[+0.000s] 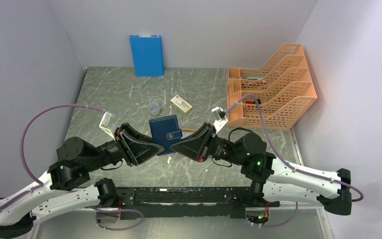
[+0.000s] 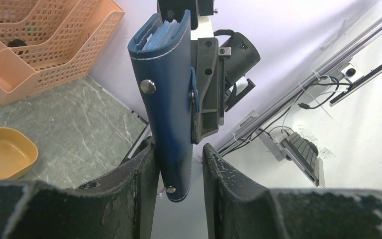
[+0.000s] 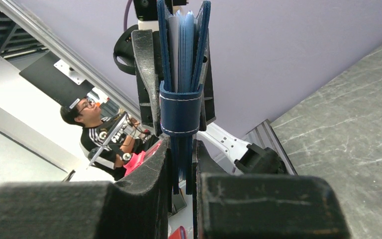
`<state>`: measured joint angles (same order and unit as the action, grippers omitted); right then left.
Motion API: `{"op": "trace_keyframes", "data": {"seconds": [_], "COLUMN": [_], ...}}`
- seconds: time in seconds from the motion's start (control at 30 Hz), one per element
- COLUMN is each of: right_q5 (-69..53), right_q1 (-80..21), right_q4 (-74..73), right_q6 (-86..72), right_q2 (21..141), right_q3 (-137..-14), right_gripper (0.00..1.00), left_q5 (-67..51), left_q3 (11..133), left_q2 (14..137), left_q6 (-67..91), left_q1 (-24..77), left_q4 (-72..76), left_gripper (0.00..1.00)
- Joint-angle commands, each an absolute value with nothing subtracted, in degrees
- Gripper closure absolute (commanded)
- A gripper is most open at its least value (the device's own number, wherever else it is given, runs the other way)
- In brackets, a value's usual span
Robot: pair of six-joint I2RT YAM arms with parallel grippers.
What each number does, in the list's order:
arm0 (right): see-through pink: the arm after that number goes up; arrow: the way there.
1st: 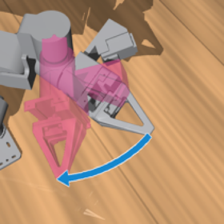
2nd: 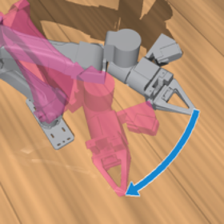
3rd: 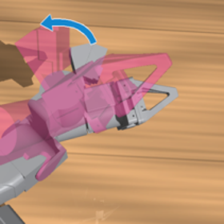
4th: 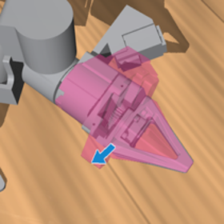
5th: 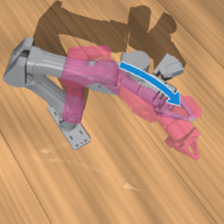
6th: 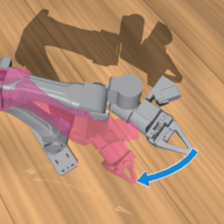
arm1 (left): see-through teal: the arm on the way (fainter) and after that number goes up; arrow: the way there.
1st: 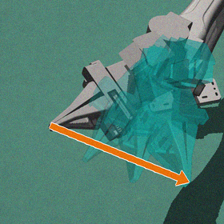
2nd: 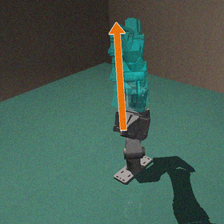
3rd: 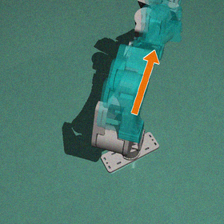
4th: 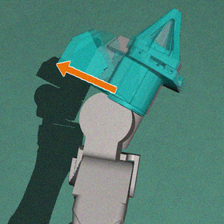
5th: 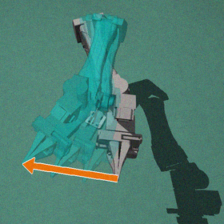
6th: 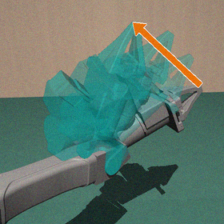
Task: Put the credit cards into the card holder
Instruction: Close the card holder.
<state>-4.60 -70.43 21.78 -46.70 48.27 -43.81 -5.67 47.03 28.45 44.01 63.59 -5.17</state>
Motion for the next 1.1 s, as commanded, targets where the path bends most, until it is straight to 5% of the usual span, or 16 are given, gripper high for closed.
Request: {"op": "trace_keyframes", "data": {"seconds": [0.0,0.4,0.57,0.83,0.97,1.07], "right_q5": [-5.30,-5.81,-6.74,-8.56,-8.60,-7.98], "right_q1": [-70.09,-70.11,-70.13,-70.10,-70.11,-70.11], "right_q4": [25.22,24.35,23.60,21.85,15.77,7.23], "right_q6": [-46.75,-46.74,-46.59,-45.87,-43.30,-39.49], "right_q2": [48.24,48.79,49.48,50.07,49.47,48.05], "right_q3": [-44.47,-45.06,-45.70,-46.66,-49.21,-52.27], "right_gripper": [1.00,1.00,1.00,1.00,0.57,0.38], "left_q5": [-6.45,-6.42,-6.50,-4.88,-0.33,6.36], "left_q3": [46.86,46.77,46.50,47.13,49.03,50.80], "left_q2": [29.47,29.80,29.71,29.36,28.40,27.43], "left_q6": [44.55,44.56,44.63,44.55,44.02,43.98], "left_q1": [63.93,63.98,63.91,63.95,63.90,63.99], "left_q4": [-2.27,-2.37,-2.11,-4.13,-11.02,-19.01], "left_gripper": [0.59,0.75,0.95,0.95,0.95,0.95]}}
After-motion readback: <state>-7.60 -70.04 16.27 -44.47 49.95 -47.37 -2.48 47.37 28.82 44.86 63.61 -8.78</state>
